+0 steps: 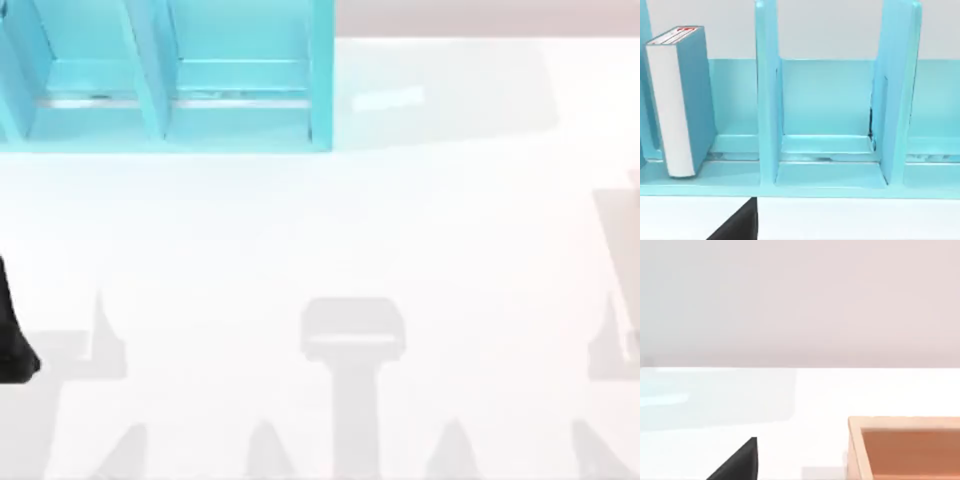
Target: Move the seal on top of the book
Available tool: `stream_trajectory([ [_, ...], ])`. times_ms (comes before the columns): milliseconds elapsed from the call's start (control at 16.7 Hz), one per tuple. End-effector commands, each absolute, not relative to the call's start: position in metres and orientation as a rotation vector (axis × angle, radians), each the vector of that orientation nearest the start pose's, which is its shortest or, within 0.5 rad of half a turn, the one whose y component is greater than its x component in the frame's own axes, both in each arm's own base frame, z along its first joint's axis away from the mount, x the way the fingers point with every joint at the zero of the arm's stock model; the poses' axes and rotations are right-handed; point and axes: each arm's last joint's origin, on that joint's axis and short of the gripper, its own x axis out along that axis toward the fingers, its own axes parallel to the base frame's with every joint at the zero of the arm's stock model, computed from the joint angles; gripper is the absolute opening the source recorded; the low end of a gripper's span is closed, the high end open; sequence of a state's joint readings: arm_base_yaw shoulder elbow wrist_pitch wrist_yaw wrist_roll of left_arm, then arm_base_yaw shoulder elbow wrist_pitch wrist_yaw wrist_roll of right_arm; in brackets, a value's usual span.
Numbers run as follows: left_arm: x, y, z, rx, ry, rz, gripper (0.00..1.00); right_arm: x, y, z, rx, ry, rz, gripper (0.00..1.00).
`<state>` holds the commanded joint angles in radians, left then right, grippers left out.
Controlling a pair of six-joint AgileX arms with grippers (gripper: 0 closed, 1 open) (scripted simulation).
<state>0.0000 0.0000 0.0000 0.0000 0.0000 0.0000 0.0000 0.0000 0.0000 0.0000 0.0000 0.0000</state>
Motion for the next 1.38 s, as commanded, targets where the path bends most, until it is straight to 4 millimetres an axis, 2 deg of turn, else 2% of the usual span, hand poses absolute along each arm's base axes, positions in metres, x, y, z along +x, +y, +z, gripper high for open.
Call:
stream_trajectory([
  [240,0.106,0.000,0.167,0.002,-0.014,-0.001,1.00,0.106,-0.001,0.160,0.000,0.000,0.000,1.00],
  [540,0.122,0.007,0.214,0.016,-0.082,-0.012,1.00,0.106,-0.001,0.160,0.000,0.000,0.000,1.00],
  [720,0.153,0.018,0.245,0.030,-0.094,-0.020,1.00,0.106,-0.001,0.160,0.000,0.000,0.000,1.00],
  [900,0.203,0.041,0.260,0.041,-0.075,-0.026,1.00,0.106,-0.001,0.160,0.000,0.000,0.000,1.00],
  [1020,0.242,0.062,0.255,0.044,-0.048,-0.030,1.00,0.106,-0.001,0.160,0.000,0.000,0.000,1.00],
  [1140,0.280,0.088,0.237,0.041,-0.014,-0.034,1.00,0.106,-0.001,0.160,0.000,0.000,0.000,1.00],
  [1260,0.311,0.116,0.207,0.034,0.022,-0.037,1.00,0.106,-0.001,0.160,0.000,0.000,0.000,1.00],
  [1380,0.333,0.142,0.173,0.025,0.054,-0.039,1.00,0.106,-0.001,0.160,0.000,0.000,0.000,1.00],
])
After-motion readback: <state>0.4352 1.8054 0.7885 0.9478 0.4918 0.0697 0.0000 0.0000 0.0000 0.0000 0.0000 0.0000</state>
